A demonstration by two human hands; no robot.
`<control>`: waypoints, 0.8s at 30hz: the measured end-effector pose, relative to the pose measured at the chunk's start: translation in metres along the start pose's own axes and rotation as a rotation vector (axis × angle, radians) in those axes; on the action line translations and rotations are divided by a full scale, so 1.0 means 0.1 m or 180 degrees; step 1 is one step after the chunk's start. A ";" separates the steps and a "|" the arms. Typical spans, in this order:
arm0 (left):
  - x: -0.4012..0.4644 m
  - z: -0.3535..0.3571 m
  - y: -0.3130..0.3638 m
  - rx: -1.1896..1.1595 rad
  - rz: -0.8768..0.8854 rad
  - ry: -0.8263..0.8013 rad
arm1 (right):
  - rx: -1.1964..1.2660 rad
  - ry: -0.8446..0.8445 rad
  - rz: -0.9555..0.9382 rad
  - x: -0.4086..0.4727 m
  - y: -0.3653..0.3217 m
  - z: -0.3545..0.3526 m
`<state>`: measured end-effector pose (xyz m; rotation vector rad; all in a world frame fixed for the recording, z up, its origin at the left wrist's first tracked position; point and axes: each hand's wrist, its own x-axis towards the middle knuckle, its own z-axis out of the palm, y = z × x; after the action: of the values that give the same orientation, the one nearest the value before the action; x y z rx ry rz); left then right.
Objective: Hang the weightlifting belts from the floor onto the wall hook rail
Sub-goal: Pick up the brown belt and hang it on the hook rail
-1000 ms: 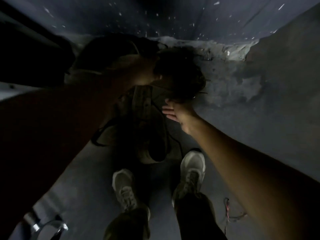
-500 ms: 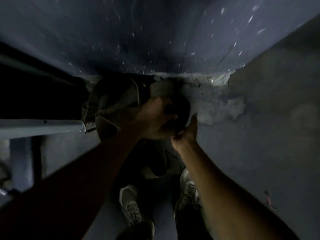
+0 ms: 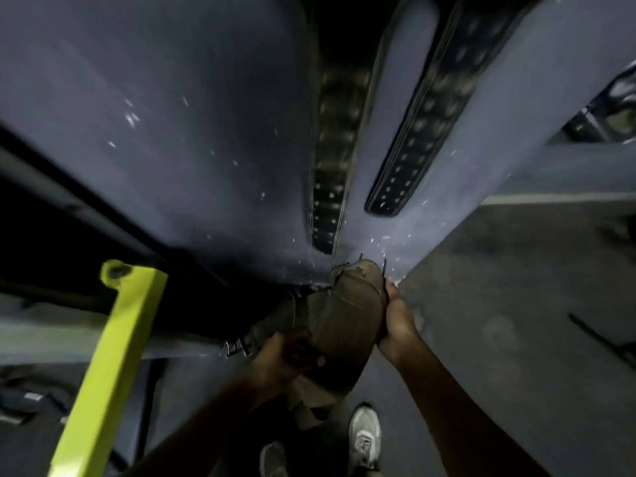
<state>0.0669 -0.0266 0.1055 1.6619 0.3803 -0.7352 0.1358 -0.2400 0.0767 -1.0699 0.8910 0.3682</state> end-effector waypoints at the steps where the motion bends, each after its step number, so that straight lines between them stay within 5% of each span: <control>1: -0.16 -0.04 0.16 0.0149 0.0080 -0.0071 | -0.0068 -0.0017 -0.0100 -0.26 -0.17 0.06; 6: -0.79 -0.08 0.90 0.0619 0.0763 -0.0545 | -0.0539 -0.0083 -0.1158 -1.46 -1.00 0.31; 21: -2.44 0.13 3.14 0.0662 0.2174 -0.0216 | -0.1203 -0.0696 -0.4105 -4.20 -2.99 0.70; 24: -2.94 0.20 3.63 0.0089 0.2761 -0.0160 | -0.1273 -0.0758 -0.4620 -4.65 -3.23 0.64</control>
<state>0.0659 -0.0860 0.5696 1.6205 -0.3858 -0.1250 0.0921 -0.2658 0.6441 -1.7100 -0.3199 -0.5670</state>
